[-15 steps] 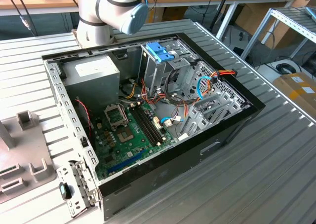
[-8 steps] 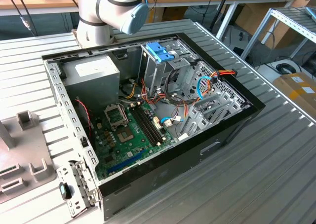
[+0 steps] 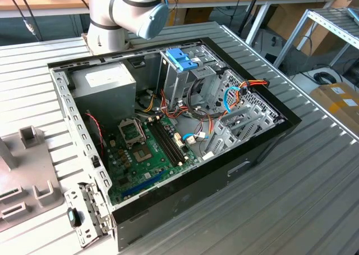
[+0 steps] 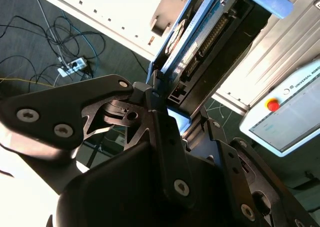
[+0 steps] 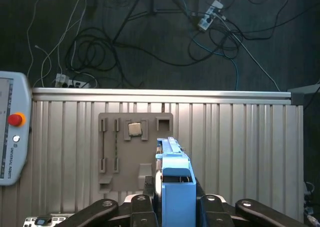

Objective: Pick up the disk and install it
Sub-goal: 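Pick up the disk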

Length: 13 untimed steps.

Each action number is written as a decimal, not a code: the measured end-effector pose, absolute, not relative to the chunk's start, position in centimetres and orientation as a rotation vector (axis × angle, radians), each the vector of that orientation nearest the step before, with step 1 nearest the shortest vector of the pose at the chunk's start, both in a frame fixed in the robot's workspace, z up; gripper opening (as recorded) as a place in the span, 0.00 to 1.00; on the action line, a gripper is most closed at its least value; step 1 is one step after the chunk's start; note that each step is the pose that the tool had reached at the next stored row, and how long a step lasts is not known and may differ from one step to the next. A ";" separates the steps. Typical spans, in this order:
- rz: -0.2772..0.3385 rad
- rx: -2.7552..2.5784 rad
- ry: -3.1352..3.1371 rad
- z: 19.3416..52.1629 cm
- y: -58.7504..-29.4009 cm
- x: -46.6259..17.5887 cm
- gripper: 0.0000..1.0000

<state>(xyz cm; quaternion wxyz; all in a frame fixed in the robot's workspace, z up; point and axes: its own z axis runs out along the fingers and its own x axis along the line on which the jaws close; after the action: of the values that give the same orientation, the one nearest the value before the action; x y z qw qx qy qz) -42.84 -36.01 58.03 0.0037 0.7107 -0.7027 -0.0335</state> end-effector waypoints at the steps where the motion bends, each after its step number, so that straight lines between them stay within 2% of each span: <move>1: -0.105 2.227 -2.202 58.0 -36.0 -42.8 0.37; 13: -0.099 2.224 -2.200 57.7 -36.2 -42.4 0.37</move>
<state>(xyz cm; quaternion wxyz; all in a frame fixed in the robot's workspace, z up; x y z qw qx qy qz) -42.38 -36.16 57.69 0.0058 0.7106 -0.7028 -0.0316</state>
